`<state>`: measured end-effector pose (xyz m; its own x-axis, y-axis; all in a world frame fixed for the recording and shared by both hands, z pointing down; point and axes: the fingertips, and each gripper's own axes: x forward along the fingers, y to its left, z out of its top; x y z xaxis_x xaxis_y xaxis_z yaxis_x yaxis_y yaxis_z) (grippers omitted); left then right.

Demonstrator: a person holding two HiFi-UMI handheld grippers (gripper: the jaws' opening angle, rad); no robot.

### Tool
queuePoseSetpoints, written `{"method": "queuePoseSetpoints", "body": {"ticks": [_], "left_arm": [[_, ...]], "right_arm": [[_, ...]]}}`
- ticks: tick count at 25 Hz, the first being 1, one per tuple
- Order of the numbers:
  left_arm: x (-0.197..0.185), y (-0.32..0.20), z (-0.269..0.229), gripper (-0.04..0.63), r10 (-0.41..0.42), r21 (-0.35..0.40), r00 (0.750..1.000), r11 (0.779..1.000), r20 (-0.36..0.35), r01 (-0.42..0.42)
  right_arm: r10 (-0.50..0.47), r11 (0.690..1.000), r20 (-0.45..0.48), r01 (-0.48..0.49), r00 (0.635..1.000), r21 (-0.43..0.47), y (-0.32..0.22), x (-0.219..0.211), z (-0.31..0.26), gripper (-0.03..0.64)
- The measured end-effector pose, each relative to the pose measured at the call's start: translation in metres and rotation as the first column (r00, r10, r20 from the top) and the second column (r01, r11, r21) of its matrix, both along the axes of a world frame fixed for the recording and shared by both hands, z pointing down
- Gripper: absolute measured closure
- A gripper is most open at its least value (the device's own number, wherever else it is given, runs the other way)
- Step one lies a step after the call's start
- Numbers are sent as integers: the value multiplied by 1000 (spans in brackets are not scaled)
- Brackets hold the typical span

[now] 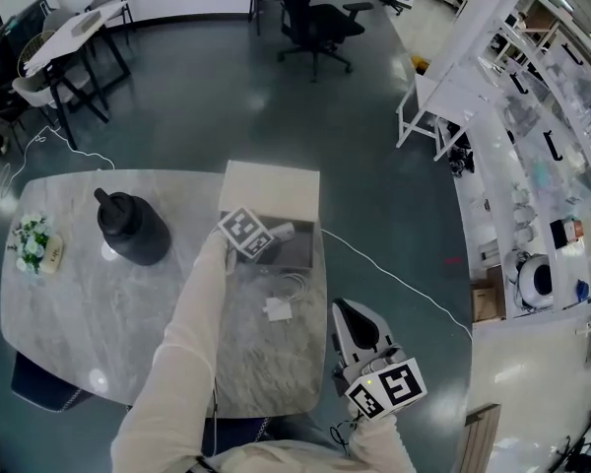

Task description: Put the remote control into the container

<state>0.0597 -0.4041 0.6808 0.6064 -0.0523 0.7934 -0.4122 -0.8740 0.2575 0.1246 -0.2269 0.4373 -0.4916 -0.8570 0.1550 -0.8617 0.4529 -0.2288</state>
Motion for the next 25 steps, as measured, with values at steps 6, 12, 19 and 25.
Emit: {"method": "queuePoseSetpoints", "body": {"ticks": [6,12,19,25], "left_arm": [[-6,-8,-4,442,-50,52,999,997,-6,50],[-4,-4,-10,442,45,219,999,975,2,-45],[-14,-16,-27,453,18,426,999,904,33,-31],[-19,-6,-72,578,-23,594,990,798,-141,104]], "right_arm": [[-11,1000,0,11,1000,1,-1,-4,-2,600],[-13,1000,-2,13,1000,6,1,-4,-1,600],[-19,1000,4,19,1000,16,4,-4,-7,600],[-21,999,11,20,1000,33,9,-4,-15,600]]}}
